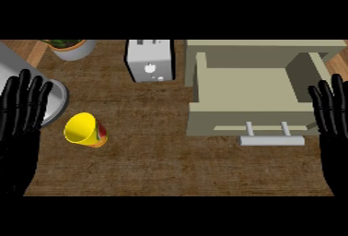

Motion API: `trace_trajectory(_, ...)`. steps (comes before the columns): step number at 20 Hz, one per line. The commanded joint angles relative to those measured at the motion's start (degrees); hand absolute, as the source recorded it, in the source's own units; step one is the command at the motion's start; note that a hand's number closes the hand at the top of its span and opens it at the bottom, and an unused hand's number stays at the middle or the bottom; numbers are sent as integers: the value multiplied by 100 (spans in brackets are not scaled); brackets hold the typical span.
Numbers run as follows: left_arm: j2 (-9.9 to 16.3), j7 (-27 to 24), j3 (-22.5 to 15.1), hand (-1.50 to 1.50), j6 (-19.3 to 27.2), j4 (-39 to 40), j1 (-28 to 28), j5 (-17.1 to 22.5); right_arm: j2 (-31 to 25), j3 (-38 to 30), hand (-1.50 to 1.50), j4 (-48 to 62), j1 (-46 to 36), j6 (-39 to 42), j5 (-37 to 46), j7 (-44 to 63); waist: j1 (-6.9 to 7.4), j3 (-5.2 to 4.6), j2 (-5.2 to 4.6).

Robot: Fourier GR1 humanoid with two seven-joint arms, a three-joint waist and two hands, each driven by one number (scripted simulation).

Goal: Pick up the cup, place it into the drawer and close the drawer

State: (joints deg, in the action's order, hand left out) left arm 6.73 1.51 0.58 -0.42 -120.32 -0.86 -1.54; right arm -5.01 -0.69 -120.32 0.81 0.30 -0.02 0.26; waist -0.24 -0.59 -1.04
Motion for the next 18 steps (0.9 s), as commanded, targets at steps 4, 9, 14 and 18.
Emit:
trace_trajectory(4,129,-1035,642,-150,-471,1183,-261,607,-151,-185,-150,121,-141,297,-274,38,13,57,100)
trace_trajectory(9,-144,-79,796,-150,-477,1087,-394,1627,-50,99,-150,224,-234,521,-720,509,35,58,101)
trace_trajectory(14,-229,268,597,-150,-222,887,-564,1512,318,529,-150,21,-33,256,-302,454,20,59,109)
trace_trajectory(18,-62,183,809,-150,-334,1106,-619,1633,266,409,-150,60,-587,144,-332,933,29,58,107)
